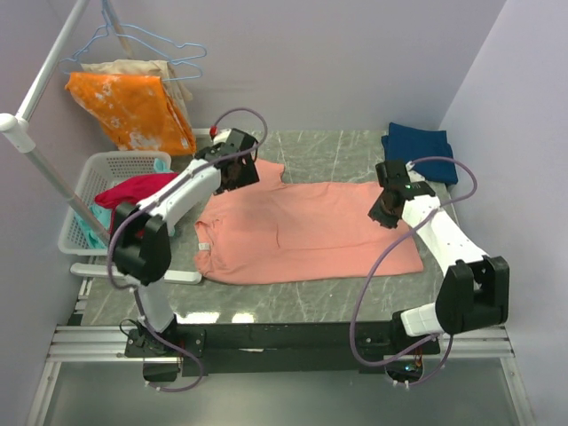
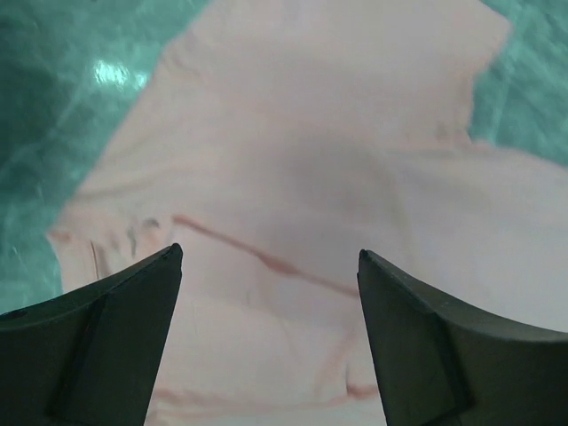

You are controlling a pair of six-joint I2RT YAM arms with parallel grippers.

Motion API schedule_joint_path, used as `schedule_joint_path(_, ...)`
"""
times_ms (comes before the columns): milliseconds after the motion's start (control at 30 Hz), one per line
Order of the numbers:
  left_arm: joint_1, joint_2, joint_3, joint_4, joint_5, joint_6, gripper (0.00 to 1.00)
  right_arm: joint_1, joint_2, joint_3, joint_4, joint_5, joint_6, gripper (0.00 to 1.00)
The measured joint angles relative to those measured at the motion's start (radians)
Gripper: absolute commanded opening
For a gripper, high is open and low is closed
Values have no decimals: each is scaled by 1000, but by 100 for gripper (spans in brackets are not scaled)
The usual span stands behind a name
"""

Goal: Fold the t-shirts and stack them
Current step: Fold the tshirt

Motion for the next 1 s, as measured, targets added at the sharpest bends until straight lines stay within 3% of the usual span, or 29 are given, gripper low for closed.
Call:
schedule_joint_path(200, 115, 274, 233, 42, 11, 120, 85, 0, 121, 79, 18, -11, -9, 34)
schedule_joint_path(500, 150, 613, 579, 103, -5, 239, 84, 0, 285, 168, 40, -57, -24, 33)
schedule_joint_path(1000, 211, 794, 819, 185, 7, 286, 83, 0, 395, 275, 36, -85, -37, 33)
